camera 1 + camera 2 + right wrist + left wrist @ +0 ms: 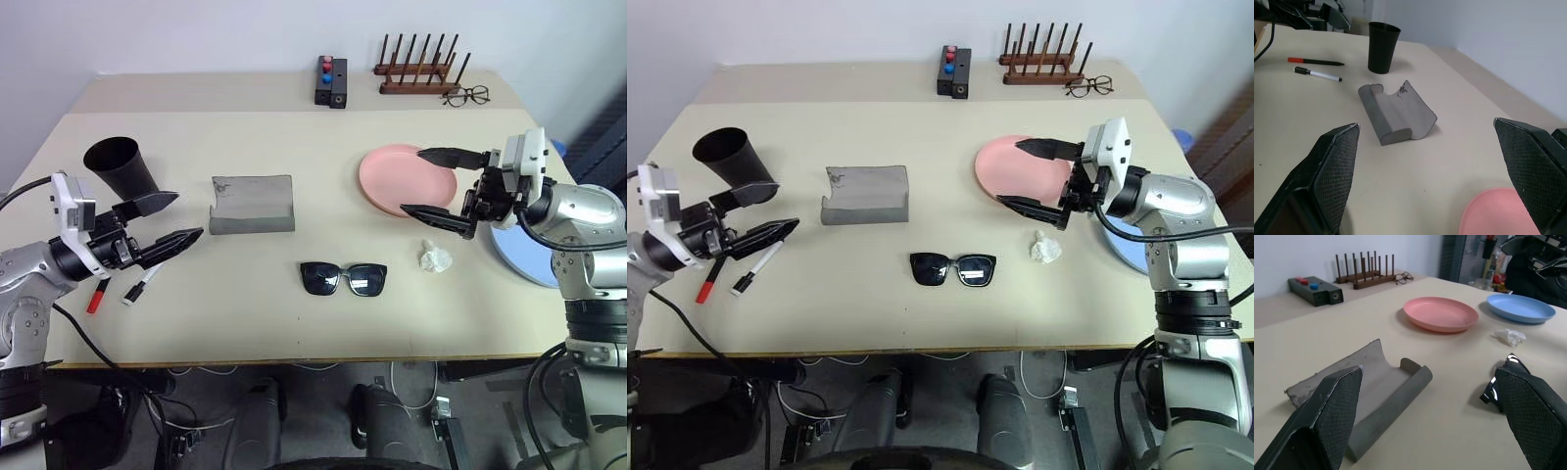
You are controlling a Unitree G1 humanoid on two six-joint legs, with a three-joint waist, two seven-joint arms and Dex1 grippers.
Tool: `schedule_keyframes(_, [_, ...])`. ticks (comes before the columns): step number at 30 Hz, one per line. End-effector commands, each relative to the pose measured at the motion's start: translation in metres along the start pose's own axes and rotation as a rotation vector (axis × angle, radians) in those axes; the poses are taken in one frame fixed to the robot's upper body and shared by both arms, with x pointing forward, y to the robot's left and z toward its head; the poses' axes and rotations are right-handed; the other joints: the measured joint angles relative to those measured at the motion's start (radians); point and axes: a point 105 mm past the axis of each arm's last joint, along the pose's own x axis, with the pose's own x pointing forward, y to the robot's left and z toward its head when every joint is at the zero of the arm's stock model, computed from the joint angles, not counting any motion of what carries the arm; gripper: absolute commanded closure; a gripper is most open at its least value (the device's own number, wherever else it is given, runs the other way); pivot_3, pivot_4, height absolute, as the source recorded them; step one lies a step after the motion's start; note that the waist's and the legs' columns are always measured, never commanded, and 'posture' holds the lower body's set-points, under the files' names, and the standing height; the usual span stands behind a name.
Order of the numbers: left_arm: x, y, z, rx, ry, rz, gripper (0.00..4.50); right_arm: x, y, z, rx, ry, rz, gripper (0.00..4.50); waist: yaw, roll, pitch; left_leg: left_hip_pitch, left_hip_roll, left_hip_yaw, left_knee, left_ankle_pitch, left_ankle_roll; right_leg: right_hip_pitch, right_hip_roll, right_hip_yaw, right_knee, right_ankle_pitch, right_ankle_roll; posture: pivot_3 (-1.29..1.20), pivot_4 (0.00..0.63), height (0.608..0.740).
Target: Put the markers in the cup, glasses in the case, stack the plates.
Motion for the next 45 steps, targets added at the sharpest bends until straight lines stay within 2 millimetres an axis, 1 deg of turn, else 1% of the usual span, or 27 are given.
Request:
schedule_keyframes(1, [0.002, -0.002, 0.015, 0.044, -0.035, -0.017, 0.05, 0.002, -0.004, 0.013, -0.056, -0.034, 0.001, 0.00, 0.000, 0.000, 0.000, 0.000, 0.000, 0.000, 0.000, 0.000, 0.000, 0.000, 0.000, 0.000, 0.000, 0.000, 0.000, 0.00, 0.150, 0.740])
schedule_keyframes(6, [0.006, 0.000, 0.010, 0.002, -0.039, -0.004, 0.05, 0.000, -0.004, 0.012, -0.059, -0.037, -0.009, 0.00, 0.001, 0.000, 0.000, 0.000, 0.000, 0.000, 0.000, 0.000, 0.000, 0.000, 0.000, 0.000, 0.000, 0.000, 0.000, 0.00, 0.150, 0.740])
schedule_keyframes(13, [0.010, 0.014, 0.014, 0.047, -0.056, 0.021, 0.05, 0.008, 0.010, 0.031, -0.050, -0.095, 0.049, 0.00, 0.000, 0.000, 0.000, 0.000, 0.000, 0.000, 0.000, 0.000, 0.000, 0.000, 0.000, 0.000, 0.000, 0.000, 0.001, 0.00, 0.150, 0.740])
schedule_keyframes(16, [0.012, 0.014, 0.015, 0.054, -0.062, 0.013, 0.05, 0.009, 0.015, 0.035, -0.042, -0.114, 0.076, 0.00, 0.000, 0.000, 0.000, 0.000, 0.000, 0.000, 0.000, 0.000, 0.000, 0.000, 0.000, 0.000, 0.000, 0.001, 0.001, 0.00, 0.150, 0.740])
schedule_keyframes(19, [0.010, 0.017, 0.016, 0.068, -0.067, 0.022, 0.05, 0.013, 0.018, 0.040, -0.026, -0.152, 0.095, 0.00, 0.000, 0.000, 0.000, 0.000, 0.000, 0.000, 0.000, 0.000, 0.000, 0.000, 0.000, 0.000, 0.000, 0.000, 0.001, 0.00, 0.150, 0.740])
schedule_keyframes(22, [0.007, 0.022, 0.016, 0.071, -0.066, 0.044, 0.05, 0.025, 0.022, 0.037, -0.019, -0.173, 0.094, 0.00, 0.000, 0.000, 0.000, 0.000, 0.000, 0.000, 0.000, 0.000, 0.000, 0.000, 0.000, 0.000, 0.000, 0.000, 0.001, 0.00, 0.150, 0.740])
schedule_keyframes(24, [0.011, 0.020, 0.016, 0.053, -0.050, 0.036, 0.05, 0.024, 0.022, 0.036, -0.016, -0.173, 0.091, 0.00, 0.000, 0.000, 0.000, 0.000, 0.000, 0.000, 0.000, 0.000, 0.000, 0.000, 0.000, 0.000, 0.000, 0.001, 0.001, 0.00, 0.150, 0.740])
schedule_keyframes(26, [0.010, 0.026, 0.013, 0.056, -0.022, 0.064, 0.05, 0.025, 0.024, 0.035, -0.014, -0.174, 0.091, 0.00, 0.002, 0.000, 0.000, 0.000, 0.000, 0.000, 0.000, 0.000, 0.000, 0.000, 0.000, 0.000, 0.000, 0.001, 0.002, 0.00, 0.150, 0.740])
schedule_keyframes(28, [0.005, 0.035, 0.014, 0.074, -0.004, 0.108, 0.05, 0.031, 0.027, 0.037, -0.013, -0.181, 0.091, 0.00, 0.001, 0.000, 0.000, 0.000, 0.000, 0.000, 0.000, 0.000, 0.000, 0.000, 0.000, 0.000, 0.000, 0.001, 0.002, 0.00, 0.150, 0.740])
schedule_keyframes(29, [0.005, 0.036, 0.016, 0.072, -0.002, 0.114, 0.05, 0.032, 0.028, 0.038, -0.010, -0.187, 0.093, 0.00, 0.001, 0.000, 0.000, 0.000, 0.000, 0.000, 0.000, 0.000, 0.000, 0.000, 0.000, 0.000, 0.000, 0.001, 0.002, 0.00, 0.150, 0.740])
schedule_keyframes(33, [0.003, 0.035, 0.021, 0.093, 0.009, 0.156, 0.05, 0.034, 0.030, 0.039, 0.000, -0.207, 0.103, 0.00, 0.000, 0.000, 0.000, 0.000, 0.000, 0.000, 0.000, 0.000, 0.000, 0.000, 0.000, 0.000, 0.001, 0.001, 0.002, 0.00, 0.150, 0.740])
schedule_keyframes(35, [0.000, 0.033, 0.022, 0.109, 0.016, 0.176, 0.05, 0.037, 0.034, 0.037, 0.000, -0.205, 0.114, 0.00, 0.000, 0.000, 0.000, 0.000, 0.000, 0.000, 0.000, 0.000, 0.000, 0.000, 0.000, 0.000, 0.000, 0.001, 0.002, 0.00, 0.150, 0.740])
schedule_keyframes(39, [-0.012, 0.038, 0.022, 0.114, 0.045, 0.214, 0.05, 0.046, 0.038, 0.040, 0.004, -0.214, 0.121, 0.00, -0.001, 0.000, 0.000, 0.000, 0.000, 0.000, 0.000, 0.000, 0.000, 0.000, 0.001, 0.000, 0.001, 0.001, 0.002, 0.00, 0.150, 0.740])
schedule_keyframes(43, [-0.020, 0.047, 0.018, 0.068, 0.087, 0.266, 0.05, 0.048, 0.041, 0.042, 0.017, -0.214, 0.124, 0.00, 0.000, 0.000, 0.000, 0.000, 0.001, 0.000, -0.001, 0.000, 0.000, -0.001, 0.001, 0.000, 0.001, 0.000, 0.000, 0.00, 0.150, 0.740])
schedule_keyframes(45, [-0.027, 0.043, 0.011, -0.025, 0.124, 0.256, 0.05, 0.050, 0.042, 0.043, 0.020, -0.209, 0.120, 0.00, 0.000, 0.000, 0.000, 0.000, 0.001, 0.000, -0.001, 0.000, 0.000, -0.001, 0.001, 0.000, 0.001, 0.000, 0.000, 0.00, 0.150, 0.740])
